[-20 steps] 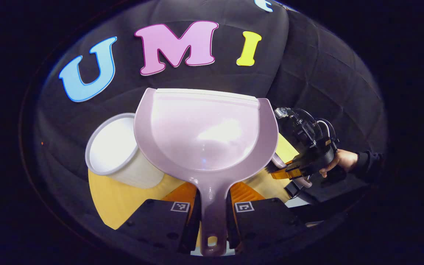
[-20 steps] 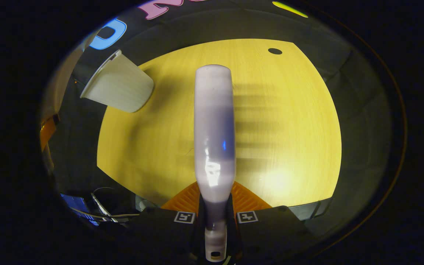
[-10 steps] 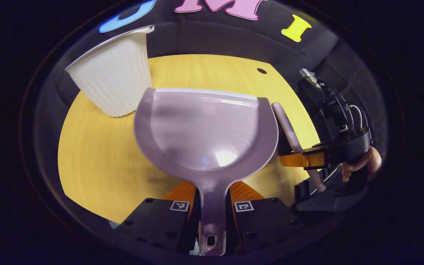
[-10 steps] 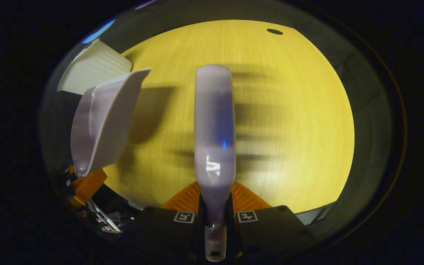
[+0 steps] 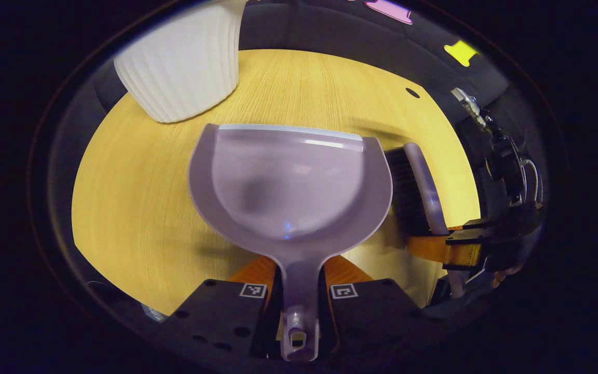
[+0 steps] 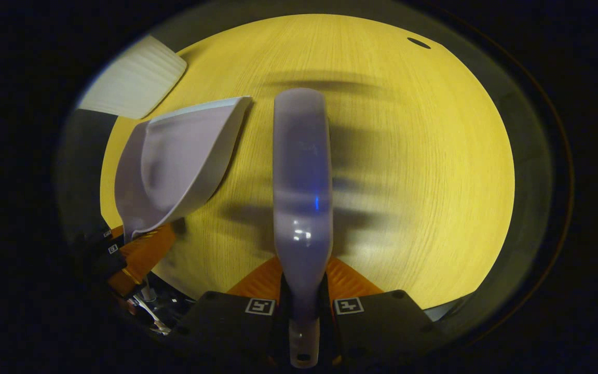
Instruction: Pick up the small broom and dustpan from the desktop, sweep the trash into the dustpan with the broom, and then empty the trash into the garbage bin.
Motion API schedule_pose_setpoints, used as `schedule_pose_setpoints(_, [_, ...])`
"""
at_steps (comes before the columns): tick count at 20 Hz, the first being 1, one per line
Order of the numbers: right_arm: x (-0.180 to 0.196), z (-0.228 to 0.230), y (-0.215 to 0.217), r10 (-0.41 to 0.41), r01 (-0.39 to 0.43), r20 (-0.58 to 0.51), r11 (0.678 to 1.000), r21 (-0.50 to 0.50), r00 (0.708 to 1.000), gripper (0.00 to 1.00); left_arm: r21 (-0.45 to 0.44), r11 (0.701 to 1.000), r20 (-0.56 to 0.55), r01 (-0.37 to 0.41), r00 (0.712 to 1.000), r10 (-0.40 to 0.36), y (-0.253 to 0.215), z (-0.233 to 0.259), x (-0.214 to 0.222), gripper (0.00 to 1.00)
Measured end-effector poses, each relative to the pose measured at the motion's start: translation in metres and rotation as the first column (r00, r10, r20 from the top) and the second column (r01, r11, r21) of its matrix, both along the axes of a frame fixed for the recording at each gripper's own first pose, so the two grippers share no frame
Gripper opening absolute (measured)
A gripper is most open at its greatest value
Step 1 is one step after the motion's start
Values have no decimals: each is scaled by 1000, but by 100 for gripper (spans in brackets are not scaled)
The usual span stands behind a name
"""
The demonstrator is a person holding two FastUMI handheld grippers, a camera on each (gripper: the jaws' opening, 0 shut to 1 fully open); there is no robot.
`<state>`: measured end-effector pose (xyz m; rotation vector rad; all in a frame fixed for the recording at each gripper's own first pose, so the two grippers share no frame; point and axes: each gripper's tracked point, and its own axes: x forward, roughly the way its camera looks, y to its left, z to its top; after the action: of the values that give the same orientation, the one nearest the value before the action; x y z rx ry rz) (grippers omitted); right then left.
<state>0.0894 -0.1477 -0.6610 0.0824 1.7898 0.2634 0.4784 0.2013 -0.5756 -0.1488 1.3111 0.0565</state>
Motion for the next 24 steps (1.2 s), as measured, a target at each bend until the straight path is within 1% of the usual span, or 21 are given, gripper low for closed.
schedule_pose_setpoints(2, [0, -4, 1, 1, -1, -12, 1000, -15, 1000, 27, -21, 1000, -17, 12, 1000, -12, -1, 2, -1, 28])
schedule_pose_setpoints(4, [1, 0, 6, -20, 20, -21, 1000, -17, 1000, 28, -50, 999, -31, 2, 1000, -4, -2, 1, -1, 28])
schedule_pose_setpoints(6, [-2, 3, 8, -39, 38, -49, 999, -16, 998, 27, -41, 999, -37, 25, 999, -27, -2, 0, -1, 28])
schedule_pose_setpoints(8, [-2, 4, 9, -45, 44, -49, 999, -24, 998, 27, -38, 998, -54, 48, 997, -50, -1, -1, -2, 29])
schedule_pose_setpoints(9, [-4, 3, 11, -51, 50, -51, 998, -24, 997, 30, -54, 997, -67, 61, 996, -65, -3, -2, -5, 29])
schedule_pose_setpoints(11, [-6, 7, 14, -68, 67, -48, 998, -16, 997, 34, -65, 995, -48, 80, 995, -83, -2, 0, -1, 33])
schedule_pose_setpoints(12, [-5, 11, 14, -78, 77, -30, 997, -18, 997, 41, -71, 993, -38, 92, 995, -95, -4, 2, 0, 36])
schedule_pose_setpoints(13, [-1, 17, 14, -95, 95, -7, 995, -14, 995, 45, -58, 992, -25, 108, 994, -110, -2, 6, 3, 53])
schedule_pose_setpoints(14, [2, 25, 14, -121, 121, 23, 993, -10, 992, 54, -33, 992, -4, 120, 993, -121, 2, 18, 0, 66])
schedule_pose_setpoints(15, [6, 34, 15, -162, 163, 59, 987, 1, 985, 77, -21, 991, 11, 131, 991, -131, 3, 27, -3, 72])
schedule_pose_setpoints(16, [11, 44, 14, -207, 207, 90, 978, 7, 974, 85, -5, 990, 33, 141, 989, -141, 3, 41, -5, 73])
schedule_pose_setpoints(17, [16, 57, 14, -256, 256, 124, 967, 19, 959, 84, 15, 988, 69, 151, 986, -152, 4, 59, -6, 75])
schedule_pose_setpoints(18, [23, 72, 13, -288, 287, 158, 957, 30, 944, 79, 30, 986, 114, 165, 979, -167, 4, 79, -7, 76])
schedule_pose_setpoints(19, [35, 89, 11, -306, 305, 215, 952, 40, 927, 90, 31, 984, 174, 173, 969, -176, 1, 102, -3, 76])
schedule_pose_setpoints(20, [51, 109, 7, -304, 306, 298, 951, 43, 905, 87, 20, 983, 235, 180, 955, -180, -7, 127, 1, 76])
schedule_pose_setpoints(21, [67, 133, 3, -285, 291, 390, 956, 45, 875, 99, 6, 982, 309, 191, 933, -183, -14, 155, 6, 76])
schedule_pose_setpoints(22, [82, 156, 1, -265, 273, 464, 961, 51, 845, 99, 5, 981, 384, 192, 906, -179, -18, 182, 12, 76])
schedule_pose_setpoints(23, [98, 181, 2, -259, 267, 545, 961, 66, 797, 99, 12, 982, 455, 189, 874, -173, -19, 210, 18, 76])
schedule_pose_setpoints(24, [115, 210, 2, -266, 273, 624, 958, 87, 735, 90, 31, 983, 510, 181, 843, -171, -18, 234, 19, 76])
